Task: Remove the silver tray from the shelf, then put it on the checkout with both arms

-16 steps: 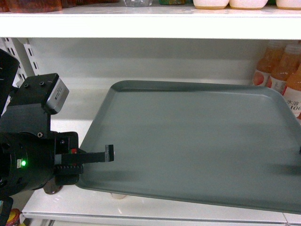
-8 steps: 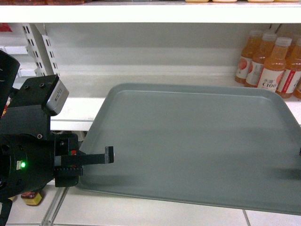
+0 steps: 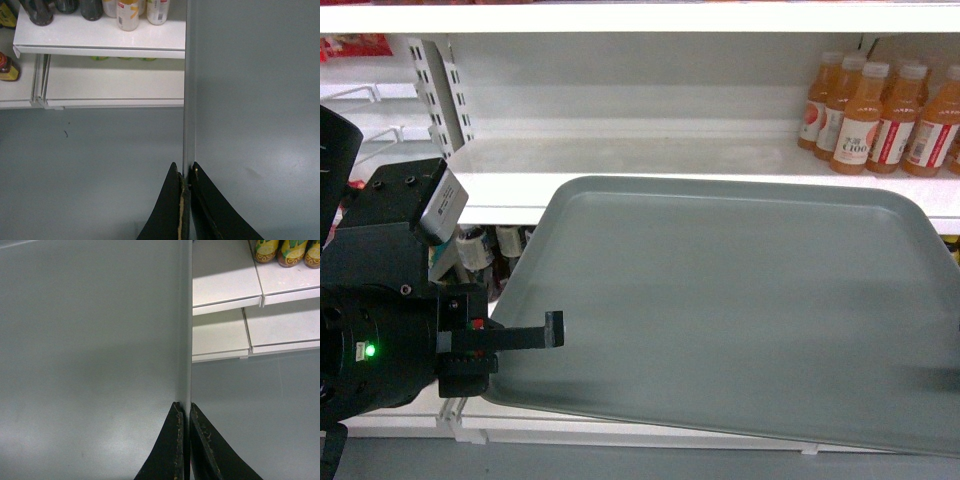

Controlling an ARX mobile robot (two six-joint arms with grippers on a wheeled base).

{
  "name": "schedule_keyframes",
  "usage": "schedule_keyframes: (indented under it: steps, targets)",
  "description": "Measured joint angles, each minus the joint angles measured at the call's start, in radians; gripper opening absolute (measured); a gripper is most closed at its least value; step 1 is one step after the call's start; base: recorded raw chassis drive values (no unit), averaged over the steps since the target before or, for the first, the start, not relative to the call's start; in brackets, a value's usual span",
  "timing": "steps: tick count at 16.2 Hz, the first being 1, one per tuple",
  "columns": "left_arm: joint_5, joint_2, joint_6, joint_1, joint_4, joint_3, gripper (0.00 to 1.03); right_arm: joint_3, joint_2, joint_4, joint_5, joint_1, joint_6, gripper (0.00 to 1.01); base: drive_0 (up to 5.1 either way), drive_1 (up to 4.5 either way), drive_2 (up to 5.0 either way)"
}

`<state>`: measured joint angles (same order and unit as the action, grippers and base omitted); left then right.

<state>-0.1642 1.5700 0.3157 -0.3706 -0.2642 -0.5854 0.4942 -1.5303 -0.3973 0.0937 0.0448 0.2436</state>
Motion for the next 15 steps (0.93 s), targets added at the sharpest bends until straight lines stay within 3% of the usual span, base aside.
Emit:
schedule_keyframes:
  steps: [15]
  targets:
    - [-0.001, 0.0, 0.0, 0.001, 0.0, 0.0, 0.03, 0.0, 0.0, 0.001, -0.001, 0.0, 0.0, 0.02, 0.1, -4.25, 4.4]
